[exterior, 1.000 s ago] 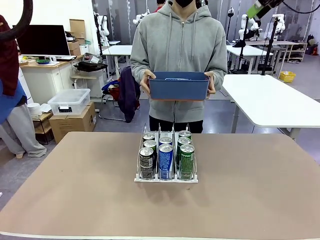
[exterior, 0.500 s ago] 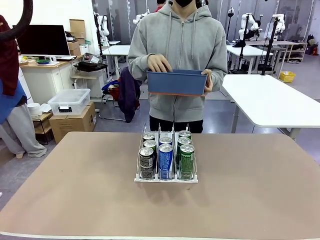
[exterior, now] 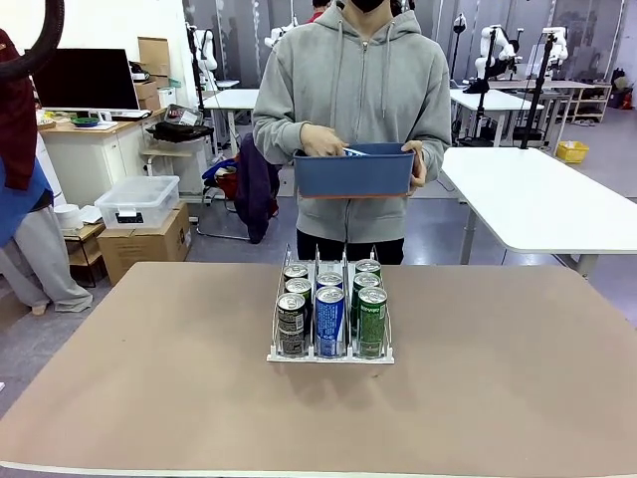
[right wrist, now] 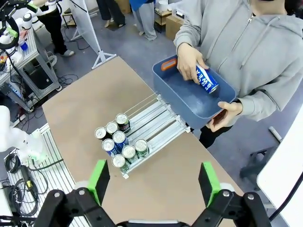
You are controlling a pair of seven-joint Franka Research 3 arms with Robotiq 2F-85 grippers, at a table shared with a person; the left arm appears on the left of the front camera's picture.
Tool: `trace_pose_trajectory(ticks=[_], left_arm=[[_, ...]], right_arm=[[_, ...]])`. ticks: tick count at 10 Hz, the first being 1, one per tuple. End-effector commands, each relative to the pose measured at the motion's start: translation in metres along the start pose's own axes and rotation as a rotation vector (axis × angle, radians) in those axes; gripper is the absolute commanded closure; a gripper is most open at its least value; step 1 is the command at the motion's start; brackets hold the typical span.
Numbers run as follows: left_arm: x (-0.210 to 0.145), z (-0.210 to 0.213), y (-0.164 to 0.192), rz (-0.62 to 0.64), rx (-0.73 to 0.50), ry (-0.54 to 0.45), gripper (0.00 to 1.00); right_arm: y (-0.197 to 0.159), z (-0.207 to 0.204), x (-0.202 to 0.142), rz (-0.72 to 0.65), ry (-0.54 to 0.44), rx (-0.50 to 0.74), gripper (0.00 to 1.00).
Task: Fill the beverage cans into the dispenser.
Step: Pick up the Ionic drink handed by the human.
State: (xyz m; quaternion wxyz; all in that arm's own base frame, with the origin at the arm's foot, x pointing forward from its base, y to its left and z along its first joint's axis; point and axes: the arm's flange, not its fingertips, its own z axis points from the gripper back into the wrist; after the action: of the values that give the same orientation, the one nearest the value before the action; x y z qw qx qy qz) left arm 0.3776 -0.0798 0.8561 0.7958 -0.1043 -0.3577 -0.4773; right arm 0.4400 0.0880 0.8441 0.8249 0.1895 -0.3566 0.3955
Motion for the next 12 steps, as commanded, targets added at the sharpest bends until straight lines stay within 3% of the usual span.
trace_pose_trajectory(ticks=[1,12], left_arm=[[-0.0029,-0.0002,-0.0010,-0.001,0.001,-0.004,0.00],[-0.0029,-0.0002,-0.0010,-0.001,0.001,-0.004,0.00]], right_arm=[[0.0015,0.0019,-0.0022,0.006,0.006,-0.004,0.00],[0.0015,0.0019,-0.0022,0.006,0.006,-0.004,0.00]])
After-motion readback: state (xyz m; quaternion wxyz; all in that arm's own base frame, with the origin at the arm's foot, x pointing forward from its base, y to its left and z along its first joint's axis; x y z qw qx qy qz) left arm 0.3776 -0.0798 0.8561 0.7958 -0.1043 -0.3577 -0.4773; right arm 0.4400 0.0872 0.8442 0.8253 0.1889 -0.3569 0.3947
